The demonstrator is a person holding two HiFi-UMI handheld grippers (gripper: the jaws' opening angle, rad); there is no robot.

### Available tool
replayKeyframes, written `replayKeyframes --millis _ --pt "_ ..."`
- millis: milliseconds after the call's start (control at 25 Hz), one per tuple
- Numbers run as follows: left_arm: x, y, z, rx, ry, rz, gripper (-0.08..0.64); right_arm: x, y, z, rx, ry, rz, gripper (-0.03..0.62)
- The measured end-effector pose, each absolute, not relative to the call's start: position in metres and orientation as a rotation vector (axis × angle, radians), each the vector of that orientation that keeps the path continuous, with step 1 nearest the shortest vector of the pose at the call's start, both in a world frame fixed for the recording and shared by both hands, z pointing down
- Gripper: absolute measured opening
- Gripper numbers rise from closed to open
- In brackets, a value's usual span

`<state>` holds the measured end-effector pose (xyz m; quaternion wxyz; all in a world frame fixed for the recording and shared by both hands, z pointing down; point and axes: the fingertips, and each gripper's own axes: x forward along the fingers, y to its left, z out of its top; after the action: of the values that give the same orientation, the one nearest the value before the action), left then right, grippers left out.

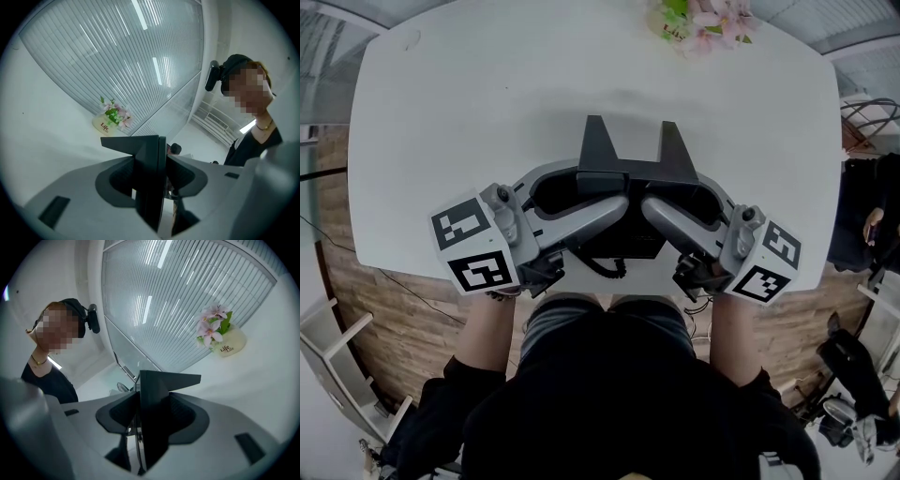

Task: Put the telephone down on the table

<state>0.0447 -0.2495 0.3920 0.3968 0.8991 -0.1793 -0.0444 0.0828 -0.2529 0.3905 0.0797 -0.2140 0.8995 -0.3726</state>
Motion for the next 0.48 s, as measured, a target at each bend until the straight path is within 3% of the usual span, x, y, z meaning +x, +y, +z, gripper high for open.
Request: replayKeyframes --millis 480 --pt "0.043 -0.258 0.404 2.233 -0.459 -0.106 0.21 0.082 -0.262 0.403 -0.657 2.676 -1.176 0.212"
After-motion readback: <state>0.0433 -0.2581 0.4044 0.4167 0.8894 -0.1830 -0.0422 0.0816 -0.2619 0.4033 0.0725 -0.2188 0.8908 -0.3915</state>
